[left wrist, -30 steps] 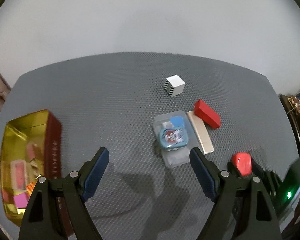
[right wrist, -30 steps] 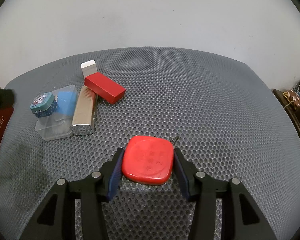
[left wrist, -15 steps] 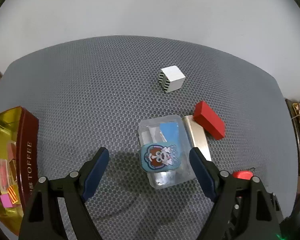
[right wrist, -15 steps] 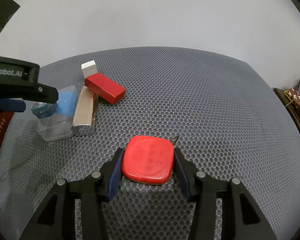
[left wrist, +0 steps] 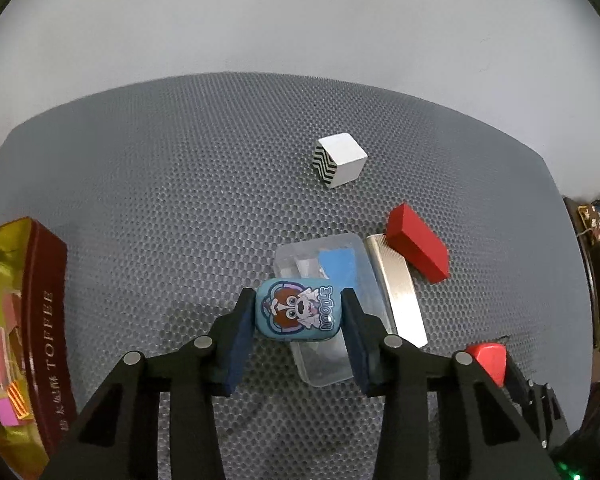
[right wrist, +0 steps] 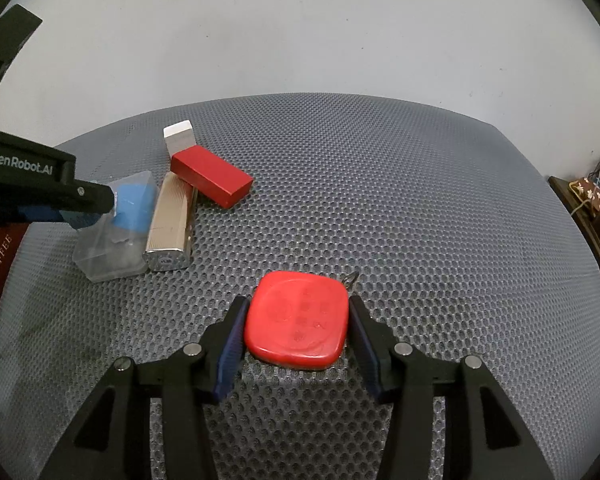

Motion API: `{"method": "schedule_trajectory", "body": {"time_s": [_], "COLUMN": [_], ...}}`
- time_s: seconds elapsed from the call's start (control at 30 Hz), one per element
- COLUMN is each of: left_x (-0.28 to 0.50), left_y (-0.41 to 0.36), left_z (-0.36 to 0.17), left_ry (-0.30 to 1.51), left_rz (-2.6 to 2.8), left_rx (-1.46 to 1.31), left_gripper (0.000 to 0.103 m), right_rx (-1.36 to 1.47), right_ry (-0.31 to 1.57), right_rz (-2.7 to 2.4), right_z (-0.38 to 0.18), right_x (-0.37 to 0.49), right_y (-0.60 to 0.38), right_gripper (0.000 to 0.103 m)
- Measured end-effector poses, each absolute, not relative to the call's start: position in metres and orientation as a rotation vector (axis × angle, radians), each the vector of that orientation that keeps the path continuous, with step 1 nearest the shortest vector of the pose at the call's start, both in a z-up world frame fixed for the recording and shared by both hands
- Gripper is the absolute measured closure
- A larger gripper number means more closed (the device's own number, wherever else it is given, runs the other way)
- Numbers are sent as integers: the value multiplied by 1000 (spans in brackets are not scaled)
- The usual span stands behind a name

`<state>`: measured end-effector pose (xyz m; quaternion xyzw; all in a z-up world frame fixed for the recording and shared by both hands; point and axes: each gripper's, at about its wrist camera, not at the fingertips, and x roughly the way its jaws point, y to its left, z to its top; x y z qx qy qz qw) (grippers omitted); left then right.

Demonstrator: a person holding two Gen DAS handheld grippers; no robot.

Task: Organize rigid objects
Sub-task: 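Grasp the blue cartoon tin with the left tool while right holds the red case, then carry the blue cartoon tin into the tin and open the left tool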

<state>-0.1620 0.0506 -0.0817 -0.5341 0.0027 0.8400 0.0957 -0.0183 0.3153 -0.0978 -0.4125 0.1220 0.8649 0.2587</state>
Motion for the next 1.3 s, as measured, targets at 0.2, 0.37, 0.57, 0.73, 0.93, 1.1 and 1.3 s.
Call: {"method": "schedule_trajectory", "body": {"time_s": [0.2, 0.37, 0.57, 0.73, 0.93, 1.1, 1.3], "left_x": [-147, -135, -122, -141, -145, -145, -144], "left_y": [42, 29, 14, -7, -31, -54, -90], "left_z": [-74, -66, -59, -53, -48, -47, -42], "left_ry": [86, 152, 153, 158, 100, 87, 41], "left_rz": [2538, 2591, 2631, 2671, 2708, 2746, 2803], "left_rx": [-1535, -1509, -1508, -1497, -1508, -1520, -1549], "left_gripper": [65, 65, 65, 65, 65, 65, 65], "right_rx": [-1119, -1120, -1121, -1122, -1122, -1122, -1122], "right_ry": [329, 325, 323, 321, 319, 319, 319], "right_rz": [2343, 2341, 2340, 2339, 2339, 2339, 2339], "right_z": [-98, -98, -98, -98, -98, -98, -98], "right_x": [-19, -22, -23, -24, -25, -25, -25], "right_y": [314, 309, 307, 306, 304, 304, 304], "right_gripper": [52, 52, 52, 52, 52, 52, 52]}}
